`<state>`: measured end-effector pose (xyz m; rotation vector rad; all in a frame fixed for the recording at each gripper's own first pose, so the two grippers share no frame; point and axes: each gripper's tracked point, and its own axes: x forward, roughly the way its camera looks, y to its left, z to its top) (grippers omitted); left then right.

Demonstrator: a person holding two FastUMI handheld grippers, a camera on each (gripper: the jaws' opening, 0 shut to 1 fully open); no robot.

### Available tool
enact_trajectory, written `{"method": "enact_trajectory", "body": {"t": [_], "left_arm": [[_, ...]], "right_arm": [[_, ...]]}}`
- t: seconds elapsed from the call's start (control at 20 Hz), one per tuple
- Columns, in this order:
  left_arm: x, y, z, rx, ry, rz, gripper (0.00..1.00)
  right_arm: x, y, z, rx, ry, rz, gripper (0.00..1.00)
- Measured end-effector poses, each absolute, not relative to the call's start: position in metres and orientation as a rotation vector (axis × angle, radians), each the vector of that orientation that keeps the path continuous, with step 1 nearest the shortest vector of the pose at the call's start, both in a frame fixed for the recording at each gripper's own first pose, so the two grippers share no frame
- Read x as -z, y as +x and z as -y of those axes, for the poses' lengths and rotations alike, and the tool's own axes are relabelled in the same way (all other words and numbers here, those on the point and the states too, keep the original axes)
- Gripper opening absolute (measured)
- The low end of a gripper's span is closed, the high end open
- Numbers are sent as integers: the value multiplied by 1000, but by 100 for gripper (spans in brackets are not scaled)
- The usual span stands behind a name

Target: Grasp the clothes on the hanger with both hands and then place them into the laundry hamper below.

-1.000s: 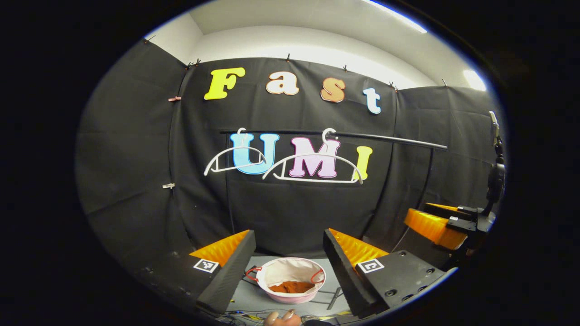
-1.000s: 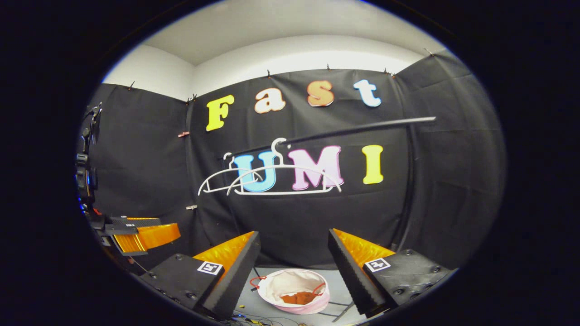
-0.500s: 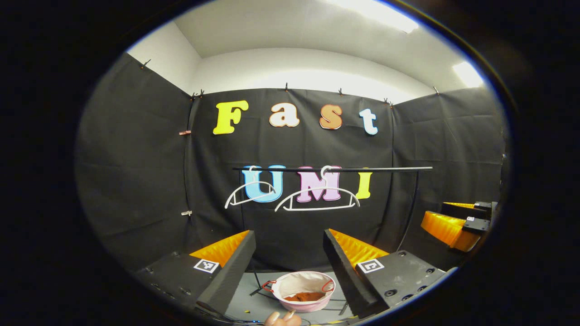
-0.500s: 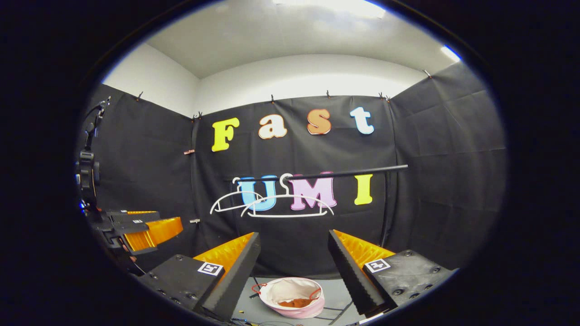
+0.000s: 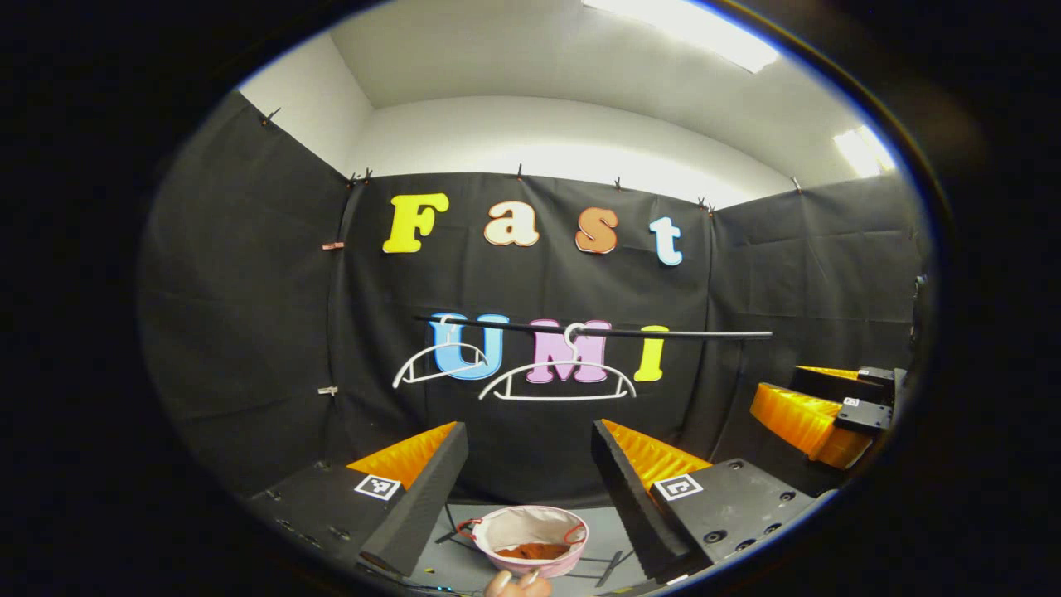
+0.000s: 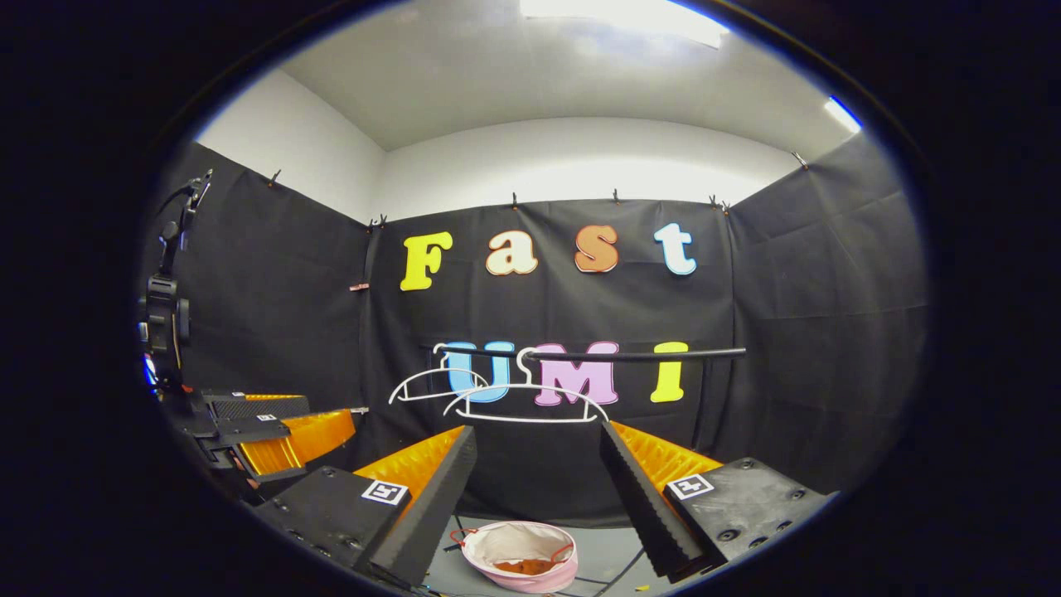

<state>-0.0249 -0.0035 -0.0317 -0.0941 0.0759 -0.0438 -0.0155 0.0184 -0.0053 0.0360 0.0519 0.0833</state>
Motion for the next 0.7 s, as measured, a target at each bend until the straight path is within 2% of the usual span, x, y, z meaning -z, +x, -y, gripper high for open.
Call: {"method": "enact_trajectory", "body": {"t": [0.05, 0.2, 0.25, 0.3, 0.35, 0.4, 0.55, 0.7], "left_arm": [[32, -25, 6, 48, -95, -81, 92], [36, -26, 11, 47, -106, -97, 95], [38, -24, 13, 50, -114, -104, 95], [39, -24, 16, 54, -119, -105, 95], [40, -26, 19, 59, -121, -106, 92], [39, -26, 22, 63, -121, -105, 95], [39, -26, 28, 76, -117, -100, 92], [39, -26, 39, 102, -128, -102, 95]], "right_arm": [[4, -15, -18, -87, 38, -50, 100], [-4, -18, -11, -88, 46, -37, 100], [-4, -19, -9, -87, 44, -36, 92], [-6, -21, -8, -85, 43, -34, 97], [-7, -23, -8, -85, 46, -33, 97], [-6, -25, -8, -84, 49, -37, 97], [-1, -28, -3, -74, 36, -51, 97], [1, -33, 0, -66, 32, -64, 97]]}}
